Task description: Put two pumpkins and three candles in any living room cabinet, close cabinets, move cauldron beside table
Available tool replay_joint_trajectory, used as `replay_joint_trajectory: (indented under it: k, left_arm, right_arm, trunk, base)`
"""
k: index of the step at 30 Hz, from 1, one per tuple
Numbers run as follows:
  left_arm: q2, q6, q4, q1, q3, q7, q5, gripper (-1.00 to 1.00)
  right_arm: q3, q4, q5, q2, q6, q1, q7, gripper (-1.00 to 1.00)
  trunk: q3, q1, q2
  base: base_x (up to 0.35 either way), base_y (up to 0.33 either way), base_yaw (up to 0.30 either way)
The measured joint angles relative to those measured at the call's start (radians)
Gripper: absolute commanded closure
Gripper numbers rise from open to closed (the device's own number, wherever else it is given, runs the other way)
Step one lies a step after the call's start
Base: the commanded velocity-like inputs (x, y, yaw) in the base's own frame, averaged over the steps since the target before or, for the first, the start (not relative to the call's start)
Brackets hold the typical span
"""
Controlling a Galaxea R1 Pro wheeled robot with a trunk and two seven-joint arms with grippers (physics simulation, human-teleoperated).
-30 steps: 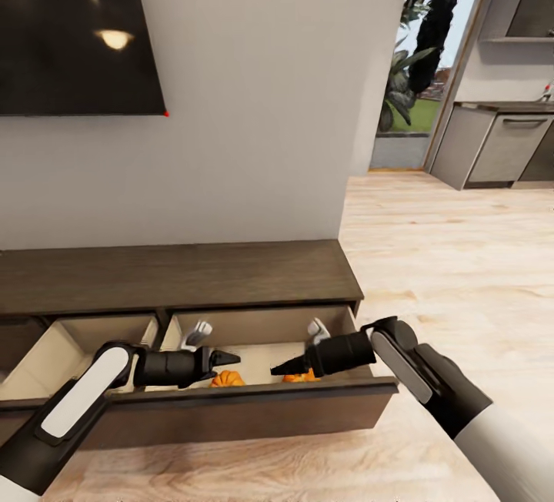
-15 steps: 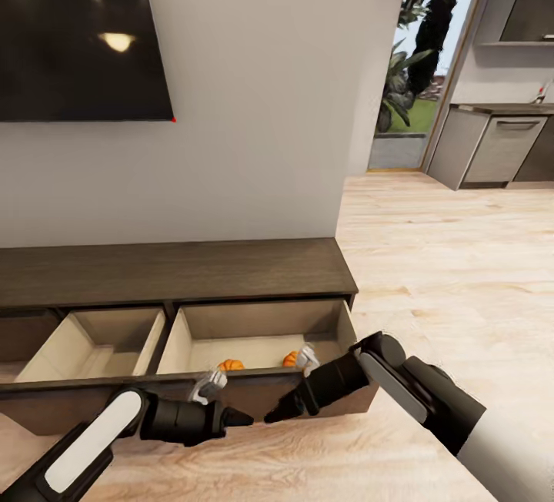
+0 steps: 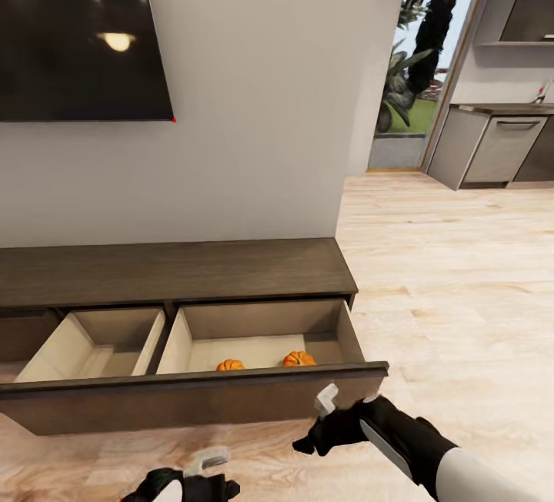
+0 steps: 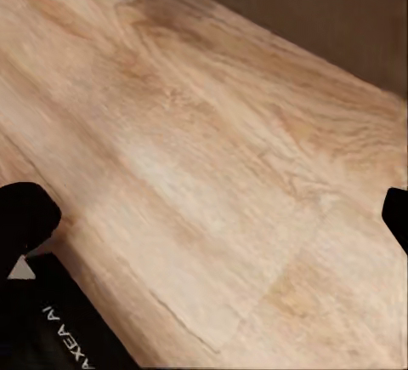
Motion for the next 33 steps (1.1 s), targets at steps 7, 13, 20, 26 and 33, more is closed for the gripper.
replay_joint_trajectory:
  k: [7, 13, 20, 26, 33]
  left_arm:
    - [-0.143, -0.428, 0.347, 0.000, -0.021, 0.001, -0.146, -1.00]
    - [-0.186, -0.528, 0.406, 0.000, -0.018, 0.006, -0.256, -1.00]
    - [-0.197, -0.606, 0.412, -0.009, -0.013, 0.012, -0.275, -1.00]
    - [-0.193, -0.645, 0.402, -0.015, -0.008, 0.013, -0.275, -1.00]
    - [-0.168, -0.653, 0.368, -0.018, 0.074, 0.011, -0.275, -1.00]
  right_arm:
    - [-0.001, 0.436, 0.001, 0.199, -0.541, 0.019, -0.304, -1.00]
    - [-0.004, 0.546, -0.001, 0.266, -0.735, 0.047, -0.463, -1.00]
    - [-0.005, 0.562, -0.071, 0.303, -0.765, 0.067, -0.626, -1.00]
    - [-0.004, 0.549, -0.117, 0.310, -0.779, 0.081, -0.642, -1.00]
    - [-0.004, 0.545, -0.121, 0.310, -0.786, 0.088, -0.642, -1.00]
  trunk:
    - [0.000, 0.000, 0.000]
    - [0.000, 0.000, 0.000]
    - [0.000, 0.000, 0.000]
    - [0.001, 0.000, 0.000]
    - [0.008, 0.000, 0.000]
  base:
    - [0.000, 0.000, 0.000]
    - [0.000, 0.000, 0.000]
    - [0.000, 0.000, 0.000]
    - [0.000, 0.000, -0.031]
    - [0.000, 0.000, -0.183]
